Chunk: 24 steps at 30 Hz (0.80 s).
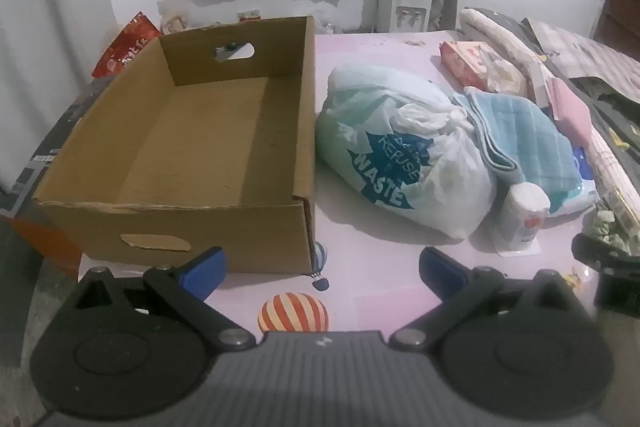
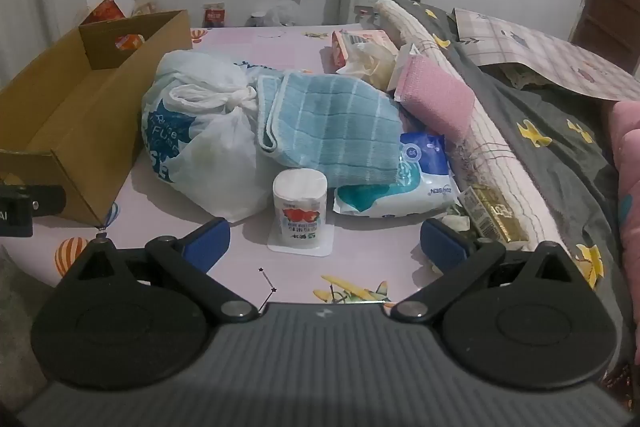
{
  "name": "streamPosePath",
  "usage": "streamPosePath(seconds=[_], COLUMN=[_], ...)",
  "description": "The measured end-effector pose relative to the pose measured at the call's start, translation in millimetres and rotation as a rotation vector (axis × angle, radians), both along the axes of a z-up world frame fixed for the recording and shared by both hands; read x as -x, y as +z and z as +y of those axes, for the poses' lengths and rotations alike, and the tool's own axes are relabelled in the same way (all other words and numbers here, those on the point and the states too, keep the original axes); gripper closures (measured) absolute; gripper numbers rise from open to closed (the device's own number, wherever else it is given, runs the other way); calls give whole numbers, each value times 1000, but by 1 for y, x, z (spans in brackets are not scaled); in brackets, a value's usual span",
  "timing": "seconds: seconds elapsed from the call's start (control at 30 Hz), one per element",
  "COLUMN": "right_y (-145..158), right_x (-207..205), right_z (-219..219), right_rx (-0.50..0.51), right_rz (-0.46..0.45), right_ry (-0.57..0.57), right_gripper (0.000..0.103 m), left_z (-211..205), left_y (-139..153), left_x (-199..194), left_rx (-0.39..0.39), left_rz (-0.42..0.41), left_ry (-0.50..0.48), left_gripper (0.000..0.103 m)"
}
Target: Organize soft objects
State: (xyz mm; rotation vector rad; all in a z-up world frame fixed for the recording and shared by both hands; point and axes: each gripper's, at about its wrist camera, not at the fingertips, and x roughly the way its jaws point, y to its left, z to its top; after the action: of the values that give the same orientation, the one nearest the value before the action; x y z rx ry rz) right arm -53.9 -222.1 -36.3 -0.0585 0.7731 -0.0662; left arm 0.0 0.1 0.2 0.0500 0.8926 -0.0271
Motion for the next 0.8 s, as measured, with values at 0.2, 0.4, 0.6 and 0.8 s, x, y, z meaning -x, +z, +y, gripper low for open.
streamPosePath(seconds=[0.2, 0.4, 0.6, 0.8], right_y=[1, 2, 2, 2], right_x=[-1, 1, -4, -5], right_z=[-1, 0, 0, 2], right_rx=[5, 2, 0, 9], right_rz=[1, -3, 3, -2], right_ry=[-3, 0, 5, 6], right_gripper=[1, 1, 1, 1], left_z=[0, -4, -2, 5], left_y=[0, -3, -9, -3], left_x=[0, 1, -4, -3], left_rx=[-7, -8, -7, -2], left_rz=[-4, -2, 2, 2], left_ry=[2, 10, 12, 14], left_gripper=[0, 0, 0, 0])
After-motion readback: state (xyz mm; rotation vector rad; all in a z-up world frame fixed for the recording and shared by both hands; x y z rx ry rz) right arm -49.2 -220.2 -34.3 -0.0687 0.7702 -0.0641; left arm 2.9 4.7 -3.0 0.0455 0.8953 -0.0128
